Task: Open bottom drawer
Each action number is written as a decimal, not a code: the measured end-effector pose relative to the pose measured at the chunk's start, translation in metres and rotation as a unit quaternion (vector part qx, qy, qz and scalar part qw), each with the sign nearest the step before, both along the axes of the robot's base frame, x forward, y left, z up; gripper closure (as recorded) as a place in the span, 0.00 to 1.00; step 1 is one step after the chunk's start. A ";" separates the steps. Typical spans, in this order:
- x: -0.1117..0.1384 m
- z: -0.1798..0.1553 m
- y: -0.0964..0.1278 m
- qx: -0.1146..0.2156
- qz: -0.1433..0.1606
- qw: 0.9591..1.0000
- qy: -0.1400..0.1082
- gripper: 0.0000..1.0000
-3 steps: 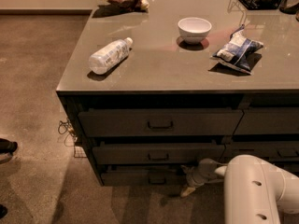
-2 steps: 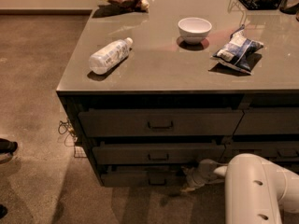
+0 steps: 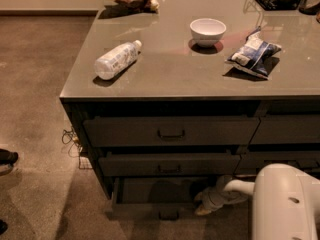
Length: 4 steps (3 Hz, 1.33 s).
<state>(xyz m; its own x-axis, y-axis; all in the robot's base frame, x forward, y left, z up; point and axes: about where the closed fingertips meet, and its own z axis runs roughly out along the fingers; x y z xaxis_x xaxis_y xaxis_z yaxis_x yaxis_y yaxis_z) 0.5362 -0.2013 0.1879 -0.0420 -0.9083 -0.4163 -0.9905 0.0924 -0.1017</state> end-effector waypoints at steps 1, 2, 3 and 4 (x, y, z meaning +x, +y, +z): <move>-0.013 -0.002 0.004 0.016 0.001 1.000 0.017 1.00; -0.013 -0.002 0.003 0.016 0.001 1.000 0.017 1.00; -0.014 -0.002 0.003 0.016 0.001 1.000 0.017 1.00; -0.014 -0.002 0.002 0.016 0.001 1.000 0.017 1.00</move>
Offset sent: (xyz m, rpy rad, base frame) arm -0.0130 0.0037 -0.0020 0.0318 0.0331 0.0013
